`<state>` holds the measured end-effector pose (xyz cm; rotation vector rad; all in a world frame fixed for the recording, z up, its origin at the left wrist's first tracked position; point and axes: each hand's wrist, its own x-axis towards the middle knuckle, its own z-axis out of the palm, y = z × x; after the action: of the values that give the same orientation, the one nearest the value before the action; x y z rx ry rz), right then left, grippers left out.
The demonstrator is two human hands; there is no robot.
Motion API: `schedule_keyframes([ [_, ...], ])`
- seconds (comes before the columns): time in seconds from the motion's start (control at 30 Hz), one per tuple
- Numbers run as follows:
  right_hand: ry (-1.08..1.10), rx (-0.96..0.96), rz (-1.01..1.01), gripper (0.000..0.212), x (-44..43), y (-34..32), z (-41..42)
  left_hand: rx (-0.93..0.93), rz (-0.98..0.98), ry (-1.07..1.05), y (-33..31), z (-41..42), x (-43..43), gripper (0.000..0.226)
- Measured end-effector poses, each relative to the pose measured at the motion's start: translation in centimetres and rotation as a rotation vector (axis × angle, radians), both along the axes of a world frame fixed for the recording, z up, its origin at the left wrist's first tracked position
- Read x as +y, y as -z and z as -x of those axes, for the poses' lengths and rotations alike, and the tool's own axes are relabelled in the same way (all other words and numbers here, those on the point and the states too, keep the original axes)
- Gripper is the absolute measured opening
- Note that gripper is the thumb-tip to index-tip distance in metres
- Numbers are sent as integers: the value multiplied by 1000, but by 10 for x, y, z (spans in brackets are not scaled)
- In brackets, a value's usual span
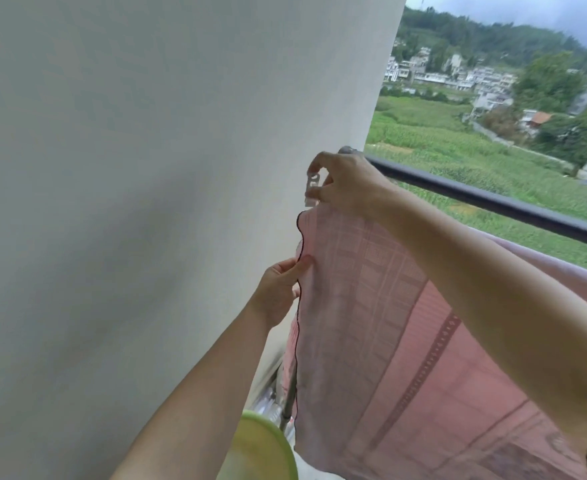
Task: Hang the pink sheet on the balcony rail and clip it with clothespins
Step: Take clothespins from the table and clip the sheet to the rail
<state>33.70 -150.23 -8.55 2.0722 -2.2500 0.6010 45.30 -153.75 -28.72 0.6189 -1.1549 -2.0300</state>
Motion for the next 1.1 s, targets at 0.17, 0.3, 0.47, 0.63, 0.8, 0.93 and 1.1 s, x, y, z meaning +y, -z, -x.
schedule_keyframes([
  [0.17,15,73,54,23,-18,-16,3,101,-54,-70,1,-1,-2,34],
  [0.3,28,62,21,28,-29,-19,9,175,-88,-41,0,-1,-7,26],
  [0.47,37,87,-1,31,-35,-20,17,239,-104,20,-3,5,-7,31],
  [0.63,3,127,31,29,-40,-19,9,198,-92,63,-9,8,-14,49],
  [0.8,-13,81,47,32,-42,-19,11,218,-64,4,-18,13,-12,45],
  [0.93,-109,68,59,36,-50,-35,2,248,-65,-47,-10,15,-12,38],
  [1.1,-275,32,-240,28,-65,-59,-26,266,-74,-109,-8,13,-15,32],
])
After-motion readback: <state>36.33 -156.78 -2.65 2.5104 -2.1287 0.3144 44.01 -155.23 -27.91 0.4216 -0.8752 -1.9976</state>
